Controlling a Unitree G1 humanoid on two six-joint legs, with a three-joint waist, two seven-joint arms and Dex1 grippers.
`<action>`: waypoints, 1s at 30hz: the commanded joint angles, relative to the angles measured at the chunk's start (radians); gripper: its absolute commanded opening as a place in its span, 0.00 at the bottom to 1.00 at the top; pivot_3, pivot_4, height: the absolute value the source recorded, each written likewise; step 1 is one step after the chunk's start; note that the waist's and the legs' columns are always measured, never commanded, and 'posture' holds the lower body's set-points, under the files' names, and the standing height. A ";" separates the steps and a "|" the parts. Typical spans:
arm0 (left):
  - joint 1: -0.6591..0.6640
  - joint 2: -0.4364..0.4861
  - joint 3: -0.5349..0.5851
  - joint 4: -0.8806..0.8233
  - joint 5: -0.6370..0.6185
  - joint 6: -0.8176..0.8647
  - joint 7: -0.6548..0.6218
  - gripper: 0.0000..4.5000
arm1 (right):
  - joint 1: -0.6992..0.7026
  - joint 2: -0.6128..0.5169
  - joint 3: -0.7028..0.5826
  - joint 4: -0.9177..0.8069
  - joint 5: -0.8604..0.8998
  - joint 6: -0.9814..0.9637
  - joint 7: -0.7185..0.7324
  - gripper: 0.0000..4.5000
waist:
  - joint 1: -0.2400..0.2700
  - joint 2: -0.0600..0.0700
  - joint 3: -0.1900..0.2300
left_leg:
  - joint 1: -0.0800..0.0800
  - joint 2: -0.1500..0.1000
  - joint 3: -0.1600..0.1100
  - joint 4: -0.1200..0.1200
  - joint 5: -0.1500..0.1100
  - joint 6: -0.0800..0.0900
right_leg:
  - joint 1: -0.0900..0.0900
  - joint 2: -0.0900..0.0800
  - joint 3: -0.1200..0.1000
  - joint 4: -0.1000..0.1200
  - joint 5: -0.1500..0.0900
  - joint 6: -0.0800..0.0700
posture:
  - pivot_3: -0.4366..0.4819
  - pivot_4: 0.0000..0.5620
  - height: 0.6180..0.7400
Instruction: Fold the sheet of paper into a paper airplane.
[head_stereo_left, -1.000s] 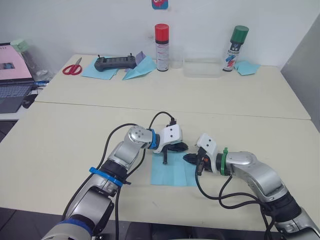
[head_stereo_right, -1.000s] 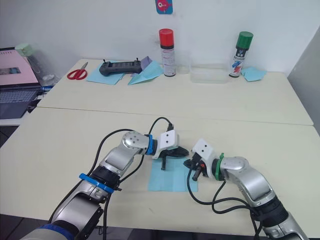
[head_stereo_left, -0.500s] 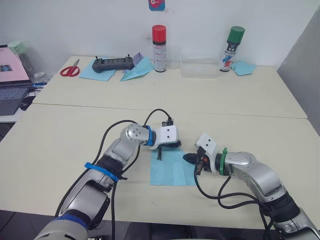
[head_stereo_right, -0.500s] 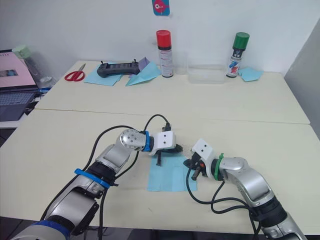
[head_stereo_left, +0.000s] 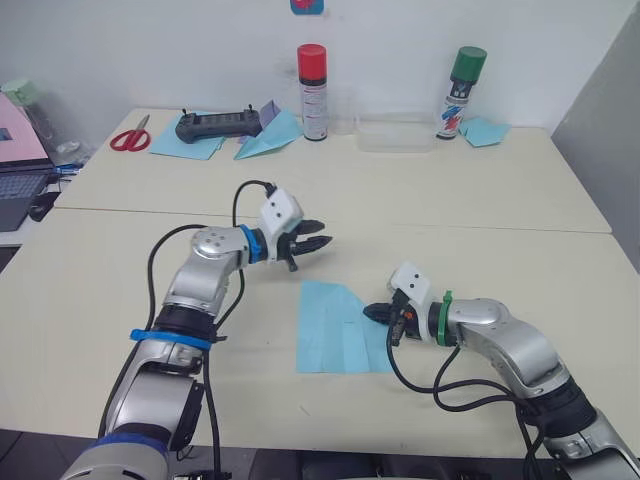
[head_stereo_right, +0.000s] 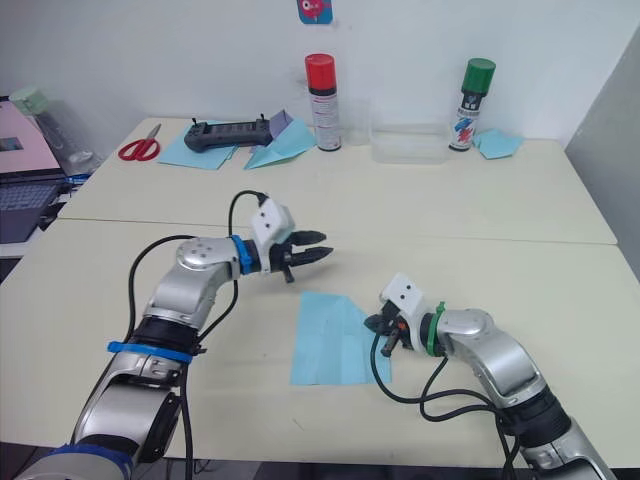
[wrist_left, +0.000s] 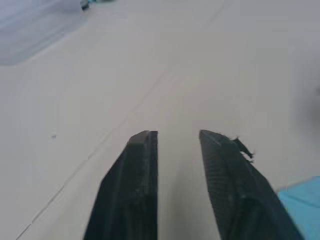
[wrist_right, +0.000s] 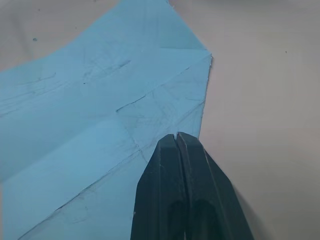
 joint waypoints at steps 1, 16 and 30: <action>0.156 0.065 0.093 -0.205 -0.151 0.239 -0.012 0.67 | 0.011 -0.010 0.008 0.042 -0.034 0.010 -0.012 0.00 | -0.010 0.001 0.000 | 0.001 0.000 0.000 -0.001 0.000 0.000 | 0.000 0.000 0.000 0.000 0.000 0.000 | 0.48 0.27 1.00; 0.355 0.018 0.056 -0.353 -0.189 0.361 0.136 0.91 | 0.008 -0.013 0.018 0.048 -0.034 0.003 -0.006 0.00 | 0.004 -0.002 0.002 | 0.006 0.000 0.001 -0.001 0.000 0.000 | 0.004 -0.001 0.000 0.000 -0.001 -0.003 | 0.48 0.27 1.00; 0.306 0.036 -0.015 -0.275 -0.151 0.257 0.053 0.01 | 0.017 0.006 -0.013 0.032 -0.016 -0.001 -0.018 0.00 | 0.004 -0.002 0.002 | 0.006 0.000 0.001 -0.002 0.000 0.000 | 0.004 0.000 0.001 0.000 -0.002 -0.003 | 0.48 0.27 1.00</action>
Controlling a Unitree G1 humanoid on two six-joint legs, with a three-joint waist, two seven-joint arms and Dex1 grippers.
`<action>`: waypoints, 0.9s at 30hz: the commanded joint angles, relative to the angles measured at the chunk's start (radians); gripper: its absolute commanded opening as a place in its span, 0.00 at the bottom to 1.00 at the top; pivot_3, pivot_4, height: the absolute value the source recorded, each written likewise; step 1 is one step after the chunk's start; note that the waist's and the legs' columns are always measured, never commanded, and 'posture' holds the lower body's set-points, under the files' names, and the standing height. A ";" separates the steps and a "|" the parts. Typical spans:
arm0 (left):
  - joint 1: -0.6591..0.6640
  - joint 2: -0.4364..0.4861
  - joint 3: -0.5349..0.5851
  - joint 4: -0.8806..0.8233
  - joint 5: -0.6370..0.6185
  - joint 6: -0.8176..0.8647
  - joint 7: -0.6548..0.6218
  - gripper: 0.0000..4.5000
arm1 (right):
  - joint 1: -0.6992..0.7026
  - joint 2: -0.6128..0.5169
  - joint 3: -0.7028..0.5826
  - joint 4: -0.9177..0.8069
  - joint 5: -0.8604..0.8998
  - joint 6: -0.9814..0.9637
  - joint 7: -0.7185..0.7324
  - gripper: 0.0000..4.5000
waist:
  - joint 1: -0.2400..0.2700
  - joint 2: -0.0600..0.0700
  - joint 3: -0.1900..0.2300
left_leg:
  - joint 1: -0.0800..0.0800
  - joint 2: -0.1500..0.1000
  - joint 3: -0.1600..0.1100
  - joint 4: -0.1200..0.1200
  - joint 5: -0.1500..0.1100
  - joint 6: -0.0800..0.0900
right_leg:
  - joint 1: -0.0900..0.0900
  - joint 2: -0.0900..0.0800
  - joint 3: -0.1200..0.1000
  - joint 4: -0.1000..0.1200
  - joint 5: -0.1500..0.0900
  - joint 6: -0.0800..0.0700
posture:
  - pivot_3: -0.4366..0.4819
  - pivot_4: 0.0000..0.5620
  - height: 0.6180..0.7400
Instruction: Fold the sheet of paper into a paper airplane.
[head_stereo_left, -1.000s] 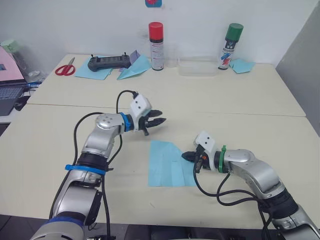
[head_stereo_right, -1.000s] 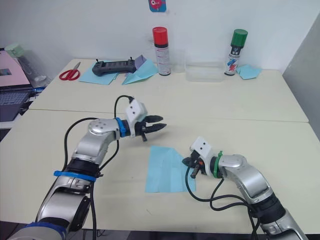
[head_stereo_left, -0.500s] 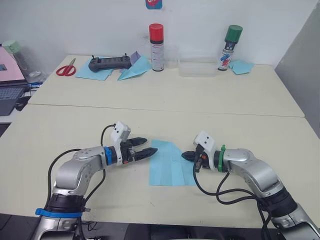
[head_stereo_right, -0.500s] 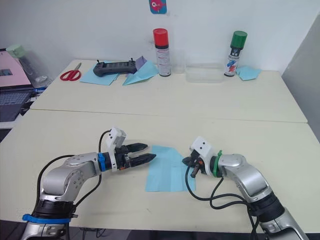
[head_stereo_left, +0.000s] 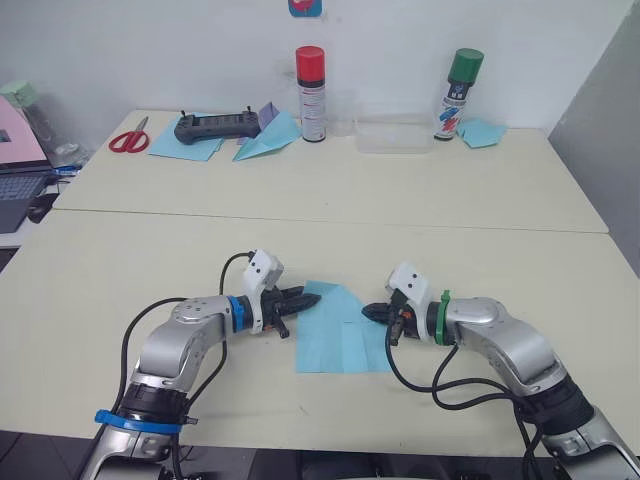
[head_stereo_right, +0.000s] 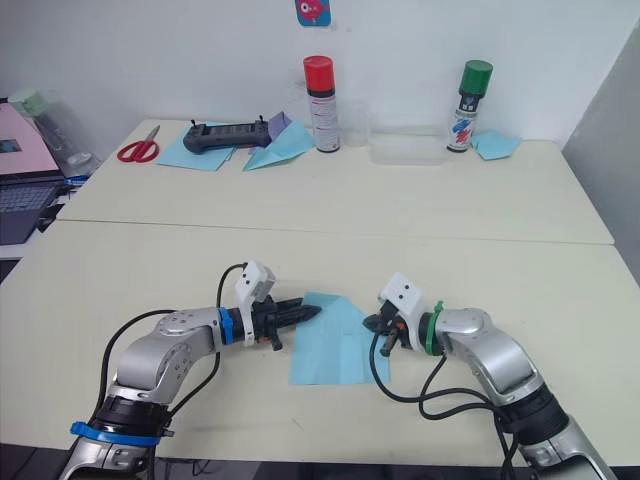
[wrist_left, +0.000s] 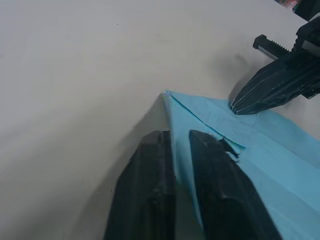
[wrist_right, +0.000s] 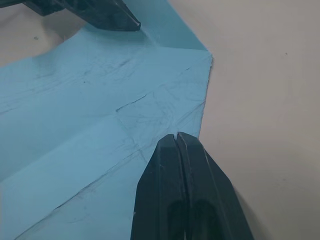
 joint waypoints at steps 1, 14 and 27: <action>-0.044 0.019 -0.011 0.035 0.030 -0.063 -0.035 0.01 | 0.008 0.005 -0.012 0.020 -0.012 0.012 -0.016 0.00 | 0.000 0.000 0.000 | 0.000 0.000 0.000 0.000 0.000 0.000 | 0.000 0.000 0.000 0.000 0.000 0.000 | 0.48 0.27 1.00; -0.124 0.071 -0.112 0.158 0.229 -0.380 -0.114 0.01 | -0.010 0.066 -0.022 0.019 0.002 -0.005 -0.007 0.00 | -0.002 0.000 0.000 | -0.012 0.000 0.000 -0.001 0.000 0.000 | -0.012 0.000 -0.001 0.001 0.000 0.000 | 0.48 0.27 1.00; -0.097 0.114 -0.170 0.095 0.319 -0.510 -0.172 0.01 | -0.016 0.069 -0.007 0.040 -0.011 -0.010 0.002 0.00 | -0.001 0.000 0.000 | -0.013 0.000 0.000 0.000 0.000 0.000 | -0.013 0.001 -0.001 0.001 0.000 0.000 | 0.48 0.27 1.00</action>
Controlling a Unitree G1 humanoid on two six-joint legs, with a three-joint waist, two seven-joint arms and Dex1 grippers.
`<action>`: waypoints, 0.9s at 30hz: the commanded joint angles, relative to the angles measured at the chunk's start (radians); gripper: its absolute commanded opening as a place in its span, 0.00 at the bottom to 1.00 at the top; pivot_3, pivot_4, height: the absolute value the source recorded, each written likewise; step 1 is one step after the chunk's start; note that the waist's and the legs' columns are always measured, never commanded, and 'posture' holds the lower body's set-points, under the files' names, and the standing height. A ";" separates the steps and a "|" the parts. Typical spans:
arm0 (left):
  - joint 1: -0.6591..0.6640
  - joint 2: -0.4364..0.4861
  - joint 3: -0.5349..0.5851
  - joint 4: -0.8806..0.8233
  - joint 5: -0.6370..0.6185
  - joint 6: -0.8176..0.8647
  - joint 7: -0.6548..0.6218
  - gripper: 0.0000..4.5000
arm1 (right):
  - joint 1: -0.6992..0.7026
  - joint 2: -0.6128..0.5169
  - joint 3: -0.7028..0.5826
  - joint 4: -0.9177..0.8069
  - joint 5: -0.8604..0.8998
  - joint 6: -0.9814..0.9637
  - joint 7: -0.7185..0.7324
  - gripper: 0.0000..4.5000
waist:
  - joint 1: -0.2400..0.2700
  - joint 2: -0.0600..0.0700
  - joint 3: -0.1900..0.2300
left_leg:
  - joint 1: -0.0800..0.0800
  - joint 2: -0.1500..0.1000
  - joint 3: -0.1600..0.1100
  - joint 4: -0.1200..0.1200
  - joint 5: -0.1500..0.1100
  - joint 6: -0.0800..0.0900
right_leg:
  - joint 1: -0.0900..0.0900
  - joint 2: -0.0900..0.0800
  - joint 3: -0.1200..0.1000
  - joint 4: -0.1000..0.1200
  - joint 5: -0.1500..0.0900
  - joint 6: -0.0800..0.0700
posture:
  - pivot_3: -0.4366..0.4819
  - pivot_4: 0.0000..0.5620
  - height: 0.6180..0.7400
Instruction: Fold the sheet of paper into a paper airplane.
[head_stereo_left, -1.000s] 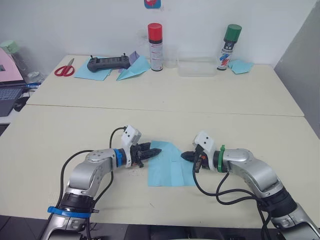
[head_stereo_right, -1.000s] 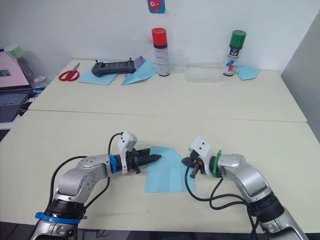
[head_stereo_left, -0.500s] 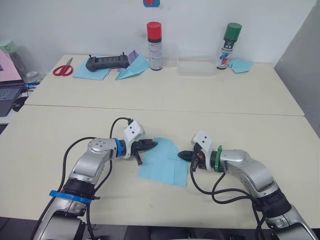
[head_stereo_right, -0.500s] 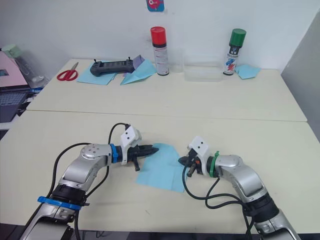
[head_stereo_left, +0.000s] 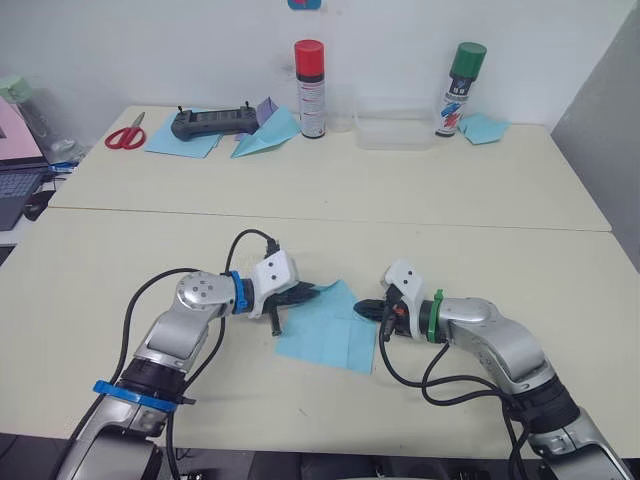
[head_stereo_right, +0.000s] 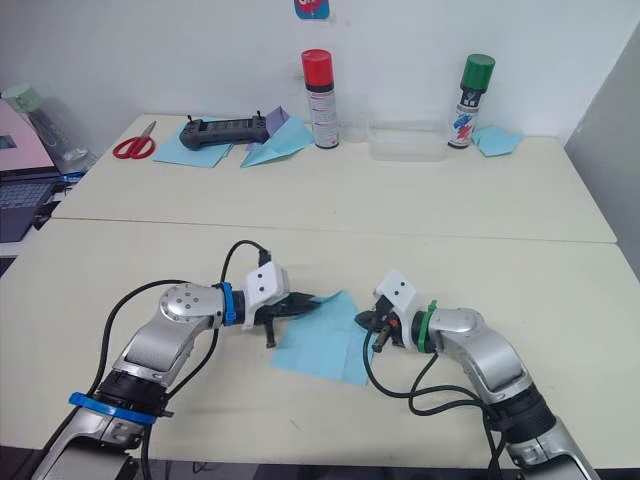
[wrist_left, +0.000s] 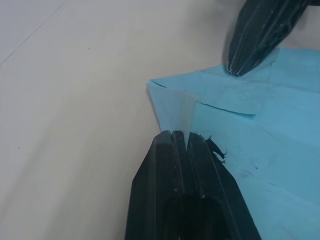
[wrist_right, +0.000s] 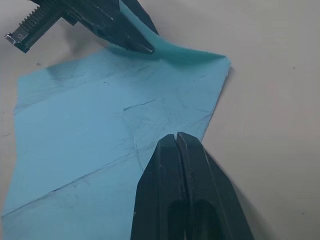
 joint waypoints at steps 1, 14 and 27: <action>0.008 0.018 -0.020 -0.026 0.019 -0.026 -0.030 0.01 | -0.004 0.000 0.012 0.007 -0.014 0.003 0.000 0.00 | 0.000 0.000 0.000 | 0.000 0.000 0.000 0.000 0.000 0.000 | 0.000 0.000 0.000 0.000 0.000 0.000 | 0.48 0.27 1.00; -0.079 0.010 -0.091 0.066 0.114 -0.067 -0.074 0.01 | -0.045 0.057 -0.039 0.043 0.004 -0.009 -0.032 0.00 | 0.003 0.001 0.000 | 0.000 0.000 0.000 0.001 0.000 0.000 | 0.001 0.000 0.000 0.001 0.000 0.001 | 0.48 0.27 1.00; -0.114 -0.032 0.005 0.055 -0.007 0.082 -0.059 0.01 | -0.066 0.087 -0.027 0.070 -0.018 -0.025 -0.042 0.00 | 0.008 0.001 0.000 | 0.000 -0.001 -0.001 0.002 0.000 0.000 | 0.001 0.000 0.000 0.001 0.001 0.002 | 0.48 0.27 1.00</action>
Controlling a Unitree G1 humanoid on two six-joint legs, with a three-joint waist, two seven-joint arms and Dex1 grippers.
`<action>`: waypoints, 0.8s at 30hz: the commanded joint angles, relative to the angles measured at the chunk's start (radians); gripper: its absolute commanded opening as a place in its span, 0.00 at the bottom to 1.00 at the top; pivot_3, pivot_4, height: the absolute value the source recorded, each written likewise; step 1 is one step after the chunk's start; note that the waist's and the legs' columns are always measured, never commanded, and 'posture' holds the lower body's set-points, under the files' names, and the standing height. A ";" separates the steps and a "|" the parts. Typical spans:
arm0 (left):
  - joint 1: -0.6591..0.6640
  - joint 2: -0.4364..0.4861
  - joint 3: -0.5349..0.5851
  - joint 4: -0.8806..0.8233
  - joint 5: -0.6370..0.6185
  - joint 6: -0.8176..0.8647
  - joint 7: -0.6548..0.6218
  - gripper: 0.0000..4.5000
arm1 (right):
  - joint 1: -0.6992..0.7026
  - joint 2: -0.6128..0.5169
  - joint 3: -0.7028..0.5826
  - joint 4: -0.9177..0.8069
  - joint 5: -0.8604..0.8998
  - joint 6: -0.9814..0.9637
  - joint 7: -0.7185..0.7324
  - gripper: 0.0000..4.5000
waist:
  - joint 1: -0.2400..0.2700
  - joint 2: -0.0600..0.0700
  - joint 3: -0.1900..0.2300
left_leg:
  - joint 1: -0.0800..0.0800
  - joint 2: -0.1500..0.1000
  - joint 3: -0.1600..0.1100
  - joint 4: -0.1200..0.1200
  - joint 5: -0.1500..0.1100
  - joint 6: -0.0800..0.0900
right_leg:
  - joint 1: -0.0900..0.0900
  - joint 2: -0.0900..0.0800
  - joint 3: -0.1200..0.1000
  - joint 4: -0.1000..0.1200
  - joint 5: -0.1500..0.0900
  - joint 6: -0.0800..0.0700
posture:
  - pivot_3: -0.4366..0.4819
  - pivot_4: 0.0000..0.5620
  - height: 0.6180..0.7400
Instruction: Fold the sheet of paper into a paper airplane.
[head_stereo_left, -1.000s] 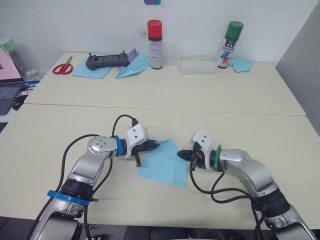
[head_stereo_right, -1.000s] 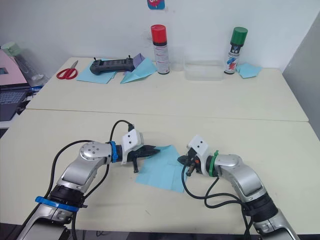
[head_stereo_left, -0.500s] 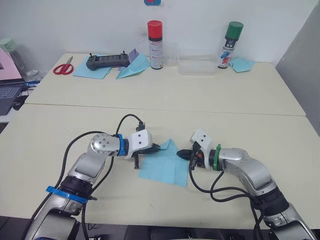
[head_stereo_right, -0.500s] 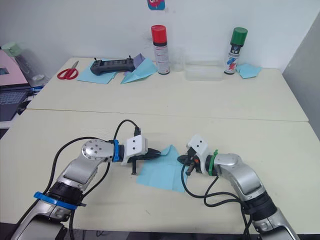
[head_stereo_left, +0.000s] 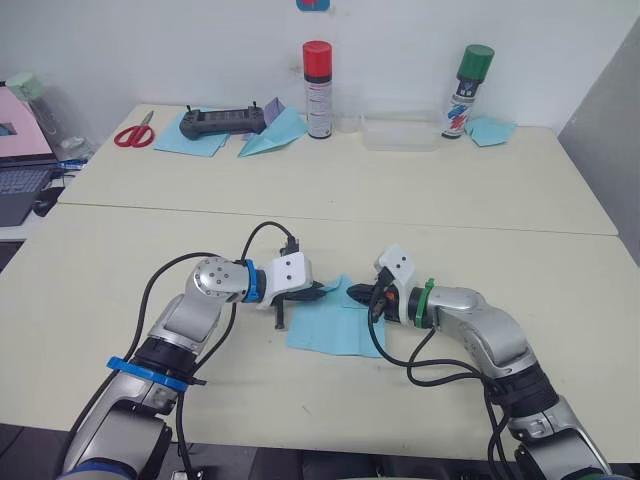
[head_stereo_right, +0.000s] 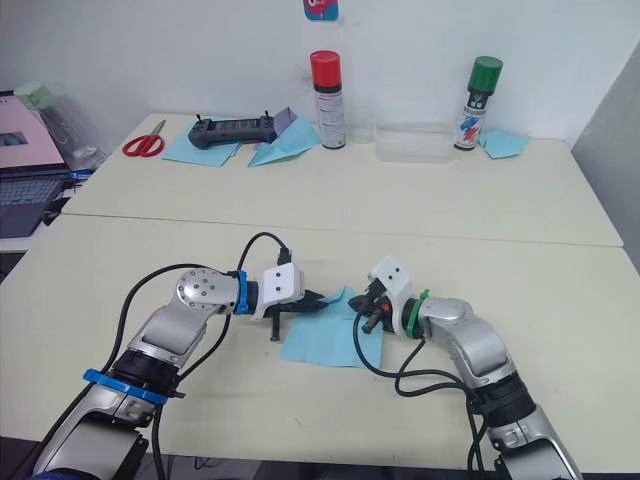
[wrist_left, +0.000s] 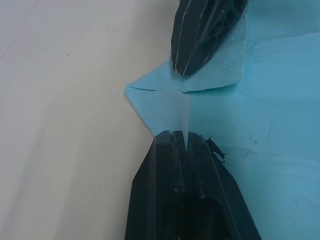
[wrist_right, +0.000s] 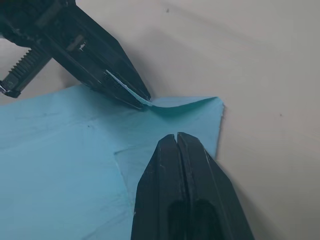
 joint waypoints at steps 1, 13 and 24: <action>0.001 -0.008 0.070 -0.039 -0.083 0.105 0.005 0.01 | 0.004 -0.009 0.005 -0.020 -0.013 -0.019 0.005 0.00 | -0.001 0.000 0.000 | 0.000 0.000 0.000 0.000 0.000 0.000 | 0.000 0.000 0.000 0.000 0.000 0.000 | 0.48 0.27 1.00; -0.006 -0.026 0.094 -0.058 -0.125 0.151 0.013 0.30 | 0.012 -0.008 0.008 -0.030 -0.025 -0.012 0.011 0.00 | -0.003 0.000 0.000 | -0.001 0.000 0.000 0.000 0.000 0.000 | -0.001 0.000 0.000 0.000 0.002 -0.003 | 0.48 0.27 1.00; 0.005 -0.022 0.084 -0.083 -0.141 0.150 -0.006 0.01 | 0.018 -0.008 0.010 -0.035 -0.025 -0.011 0.012 0.00 | -0.003 0.000 0.000 | -0.001 0.000 0.000 0.000 0.000 0.000 | -0.001 0.000 0.000 0.000 0.002 -0.003 | 0.48 0.27 1.00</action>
